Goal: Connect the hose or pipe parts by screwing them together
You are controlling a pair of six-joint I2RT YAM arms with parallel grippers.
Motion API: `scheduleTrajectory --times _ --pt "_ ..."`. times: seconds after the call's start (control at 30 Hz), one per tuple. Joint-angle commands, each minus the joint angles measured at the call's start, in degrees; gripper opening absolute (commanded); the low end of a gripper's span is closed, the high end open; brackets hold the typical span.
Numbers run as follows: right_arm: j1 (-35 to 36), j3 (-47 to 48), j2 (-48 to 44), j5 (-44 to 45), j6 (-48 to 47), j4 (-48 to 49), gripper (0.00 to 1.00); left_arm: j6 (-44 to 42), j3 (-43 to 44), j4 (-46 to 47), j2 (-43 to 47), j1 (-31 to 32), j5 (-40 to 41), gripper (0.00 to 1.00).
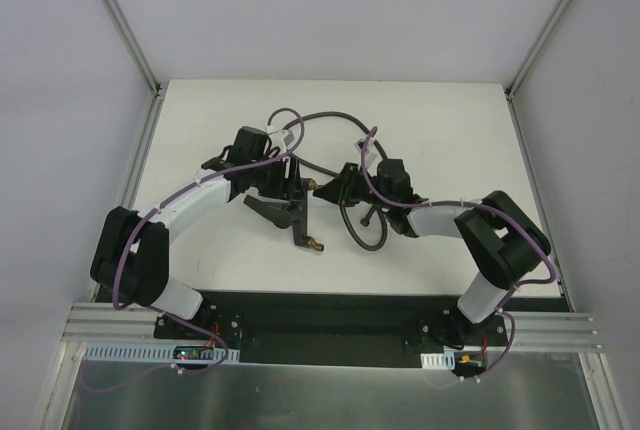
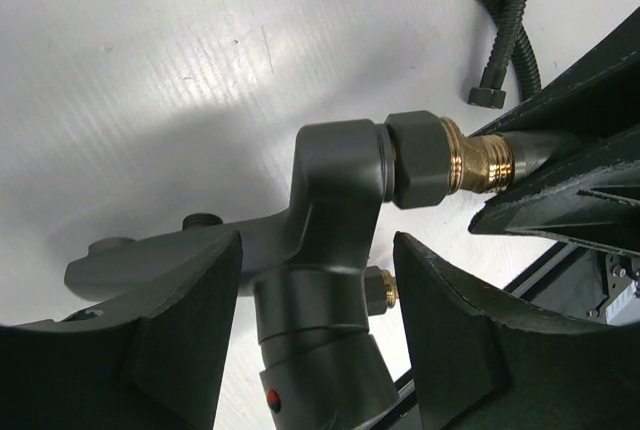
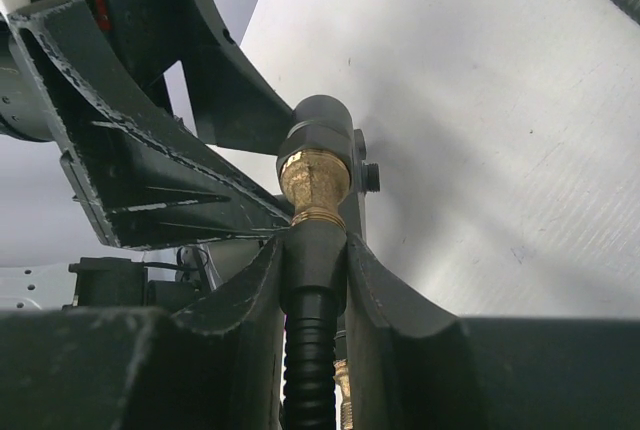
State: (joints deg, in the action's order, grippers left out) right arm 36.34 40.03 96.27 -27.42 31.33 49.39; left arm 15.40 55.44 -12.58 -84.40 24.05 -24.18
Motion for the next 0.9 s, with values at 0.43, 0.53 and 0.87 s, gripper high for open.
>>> scheduleTrajectory --times 0.43,0.53,0.87 --pt "-3.0 -0.7 -4.5 -2.0 2.6 12.4 0.24 -1.7 2.4 3.2 -3.4 3.8 1.8 0.00" --pt "-4.4 -0.7 -9.3 -4.2 -6.9 5.9 0.59 -2.6 4.8 -2.7 -3.2 3.9 3.2 0.00" --pt "7.4 5.8 -27.4 5.8 -71.8 -33.6 0.90 -5.5 12.6 -19.9 -4.4 3.3 1.5 0.00"
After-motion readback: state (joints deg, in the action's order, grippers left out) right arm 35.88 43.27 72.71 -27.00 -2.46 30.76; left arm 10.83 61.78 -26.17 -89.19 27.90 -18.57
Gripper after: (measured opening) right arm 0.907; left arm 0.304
